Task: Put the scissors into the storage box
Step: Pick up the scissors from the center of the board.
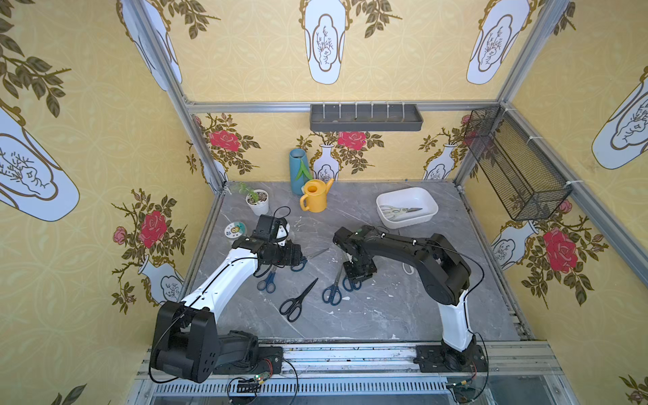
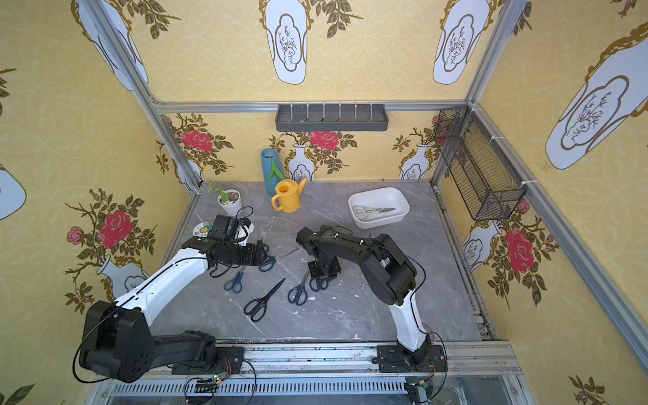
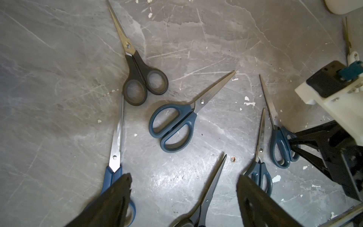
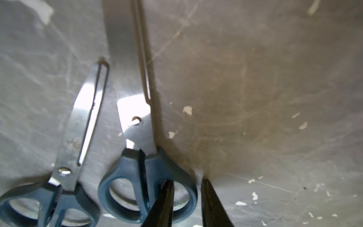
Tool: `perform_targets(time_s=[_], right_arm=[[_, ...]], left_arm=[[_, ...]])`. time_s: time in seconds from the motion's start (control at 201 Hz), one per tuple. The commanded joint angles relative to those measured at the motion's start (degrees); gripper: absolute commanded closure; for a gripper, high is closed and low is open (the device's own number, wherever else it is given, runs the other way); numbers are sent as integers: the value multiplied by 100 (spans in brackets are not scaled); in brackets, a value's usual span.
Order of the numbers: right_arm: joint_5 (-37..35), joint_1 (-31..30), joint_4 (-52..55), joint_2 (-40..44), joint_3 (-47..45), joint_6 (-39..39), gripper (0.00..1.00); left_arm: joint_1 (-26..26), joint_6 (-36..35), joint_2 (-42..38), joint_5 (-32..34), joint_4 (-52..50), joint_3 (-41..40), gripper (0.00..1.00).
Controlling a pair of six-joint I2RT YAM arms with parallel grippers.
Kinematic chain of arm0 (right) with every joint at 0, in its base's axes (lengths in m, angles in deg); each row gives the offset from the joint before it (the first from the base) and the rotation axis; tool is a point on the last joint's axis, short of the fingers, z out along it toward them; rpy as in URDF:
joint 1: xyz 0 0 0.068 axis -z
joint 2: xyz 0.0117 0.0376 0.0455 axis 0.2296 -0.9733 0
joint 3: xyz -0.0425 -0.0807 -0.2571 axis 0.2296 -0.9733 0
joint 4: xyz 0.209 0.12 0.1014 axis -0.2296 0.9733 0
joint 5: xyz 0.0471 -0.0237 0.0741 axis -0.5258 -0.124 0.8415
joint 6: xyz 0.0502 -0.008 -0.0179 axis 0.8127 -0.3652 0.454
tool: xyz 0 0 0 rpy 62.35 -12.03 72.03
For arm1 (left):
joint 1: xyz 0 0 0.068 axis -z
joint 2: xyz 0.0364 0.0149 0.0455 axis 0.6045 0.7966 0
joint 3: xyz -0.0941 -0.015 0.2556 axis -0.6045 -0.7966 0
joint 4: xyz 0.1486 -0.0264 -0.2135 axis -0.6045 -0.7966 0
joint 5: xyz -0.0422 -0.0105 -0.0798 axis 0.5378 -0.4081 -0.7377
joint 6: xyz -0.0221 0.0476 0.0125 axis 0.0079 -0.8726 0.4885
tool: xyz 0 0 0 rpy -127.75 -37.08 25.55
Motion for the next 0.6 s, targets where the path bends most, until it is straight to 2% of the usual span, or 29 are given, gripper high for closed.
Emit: perform_targets(time_s=[0.0,0.174,0.314,0.463,0.593], right_arm=[[-140,34,-73,-145,-25,-115,75],[-138,46,-40,-194,133,-208,92],[-215,39,325,183,487,-156,100],[-113,160,670,676,922,276,100],[17,871,597,1092,1217,1148,100]], left_arm=[[-4,-52,-2,-7,48,-16,11],[-4,-56,53,-4,67,-7,11],[-4,-62,80,6,79,12,11],[-4,-66,93,14,88,33,11],[-4,-73,115,22,88,71,11]])
